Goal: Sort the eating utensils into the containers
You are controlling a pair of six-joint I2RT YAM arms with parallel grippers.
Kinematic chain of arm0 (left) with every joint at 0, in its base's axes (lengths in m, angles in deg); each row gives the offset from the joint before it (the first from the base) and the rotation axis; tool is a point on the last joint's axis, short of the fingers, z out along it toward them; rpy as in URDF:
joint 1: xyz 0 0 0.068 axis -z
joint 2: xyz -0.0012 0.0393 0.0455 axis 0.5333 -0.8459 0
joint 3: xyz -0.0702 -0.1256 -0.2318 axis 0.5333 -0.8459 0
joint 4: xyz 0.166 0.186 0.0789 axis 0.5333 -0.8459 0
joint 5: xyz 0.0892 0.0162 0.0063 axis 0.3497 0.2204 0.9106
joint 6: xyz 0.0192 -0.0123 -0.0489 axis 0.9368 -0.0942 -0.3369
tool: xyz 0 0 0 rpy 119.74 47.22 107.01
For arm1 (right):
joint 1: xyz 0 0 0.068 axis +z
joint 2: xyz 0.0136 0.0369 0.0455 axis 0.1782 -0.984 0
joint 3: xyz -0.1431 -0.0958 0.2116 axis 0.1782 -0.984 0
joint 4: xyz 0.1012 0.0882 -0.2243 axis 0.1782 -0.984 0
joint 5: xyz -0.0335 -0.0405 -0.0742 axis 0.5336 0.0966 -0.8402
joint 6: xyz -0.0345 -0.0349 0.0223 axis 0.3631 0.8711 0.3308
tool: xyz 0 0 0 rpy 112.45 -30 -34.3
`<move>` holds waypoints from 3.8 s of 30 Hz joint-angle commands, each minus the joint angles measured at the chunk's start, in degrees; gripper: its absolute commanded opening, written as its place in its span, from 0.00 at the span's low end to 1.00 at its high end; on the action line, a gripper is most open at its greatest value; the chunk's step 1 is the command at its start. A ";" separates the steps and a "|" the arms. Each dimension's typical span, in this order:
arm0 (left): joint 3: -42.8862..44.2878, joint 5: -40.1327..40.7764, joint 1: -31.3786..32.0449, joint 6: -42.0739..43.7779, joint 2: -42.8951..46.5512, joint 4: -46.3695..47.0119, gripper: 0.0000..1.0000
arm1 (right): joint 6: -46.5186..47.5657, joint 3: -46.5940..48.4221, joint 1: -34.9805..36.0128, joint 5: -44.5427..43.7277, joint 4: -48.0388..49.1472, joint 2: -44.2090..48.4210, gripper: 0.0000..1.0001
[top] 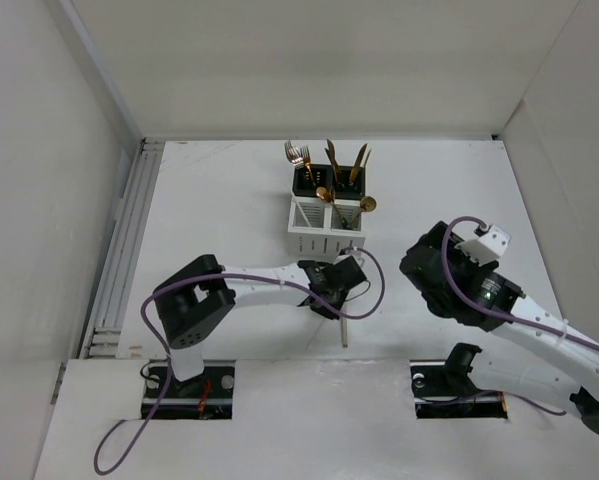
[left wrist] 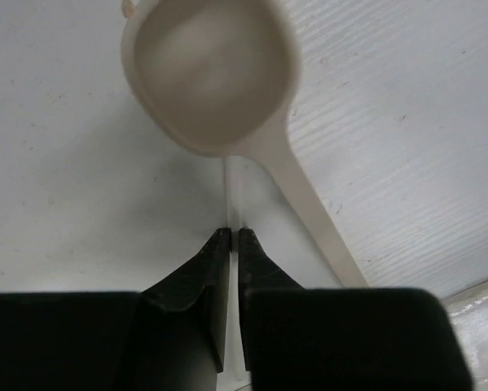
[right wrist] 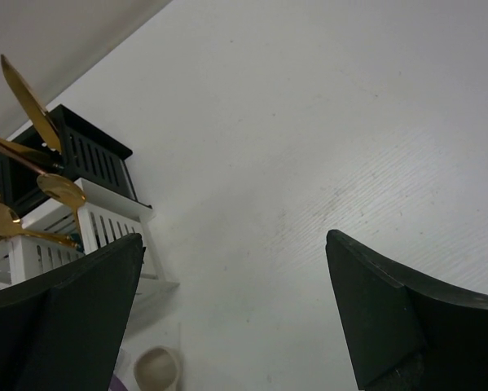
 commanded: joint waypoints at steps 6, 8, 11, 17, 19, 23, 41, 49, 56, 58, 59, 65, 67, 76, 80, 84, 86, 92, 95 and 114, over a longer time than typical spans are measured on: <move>-6.09 -4.99 0.09 -1.13 -6.26 -3.89 0.00 | -0.81 1.10 0.49 -5.89 -3.96 0.79 0.98; -6.71 -4.99 0.09 -1.13 -4.95 -3.10 0.00 | -0.81 1.10 0.49 -5.90 -3.96 0.79 0.98; -6.71 -5.78 0.09 -0.43 -3.02 -3.09 0.00 | -0.81 0.40 0.49 -6.42 -3.96 0.79 0.98; -6.18 -5.78 0.09 1.59 4.80 -2.47 0.00 | -0.81 1.71 0.49 -5.82 -3.96 -0.35 0.98; -6.18 -4.64 0.09 2.29 7.43 -4.31 0.00 | -0.81 2.59 0.49 -5.81 -3.96 -1.06 0.98; -6.79 -4.64 -1.13 3.00 8.68 -8.27 0.00 | 0.24 5.75 0.49 -5.28 -3.96 -3.60 0.98; -9.70 -3.50 -2.02 3.61 22.12 -4.15 0.00 | 4.90 11.37 0.49 -0.54 -2.12 -5.72 0.95; -3.56 -2.89 -2.02 9.32 24.50 -2.03 0.00 | 7.52 15.95 0.49 -0.54 -1.07 -5.81 0.94; 9.45 3.52 -2.02 15.73 26.34 3.50 0.00 | 14.83 22.36 0.49 -5.89 1.93 -5.72 0.94; 12.35 6.07 -4.11 16.36 26.87 5.77 0.00 | 16.41 24.55 0.49 -8.17 3.23 -6.24 0.94; 13.06 6.61 -5.34 16.36 26.87 6.83 0.00 | 18.16 24.57 0.49 -8.79 4.90 -6.24 0.94; 13.34 11.62 -17.74 17.84 25.64 25.97 0.00 | 38.38 19.05 0.49 -8.27 26.61 -5.63 0.94; 10.35 11.62 -19.67 18.64 24.94 33.09 0.00 | 39.70 17.72 0.49 -8.27 28.99 -5.01 0.94; 1.11 6.88 -27.24 16.71 18.79 53.24 0.00 | 42.08 16.66 0.49 -7.75 31.54 -8.18 0.95; 1.11 6.36 -28.74 14.79 16.24 54.39 0.00 | 42.61 16.66 0.49 -7.05 32.07 -10.63 0.95; -0.99 3.72 -29.44 14.77 14.92 54.39 0.00 | 42.61 16.66 0.49 -4.59 31.55 -11.78 0.95; -1.70 2.58 -29.44 14.08 14.92 54.39 0.26 | 42.61 16.66 0.49 -2.40 30.76 -11.78 0.96; -5.47 0.20 -29.44 11.53 16.23 51.31 0.46 | 40.24 16.66 0.49 0.87 25.41 -11.26 0.96; -6.71 0.81 -28.91 11.00 17.64 50.62 0.53 | 39.01 16.66 0.49 0.87 23.91 -10.73 0.96; -0.91 17.77 -27.86 32.52 33.72 49.29 0.84 | 24.76 4.01 5.49 46.64 12.11 -24.43 0.92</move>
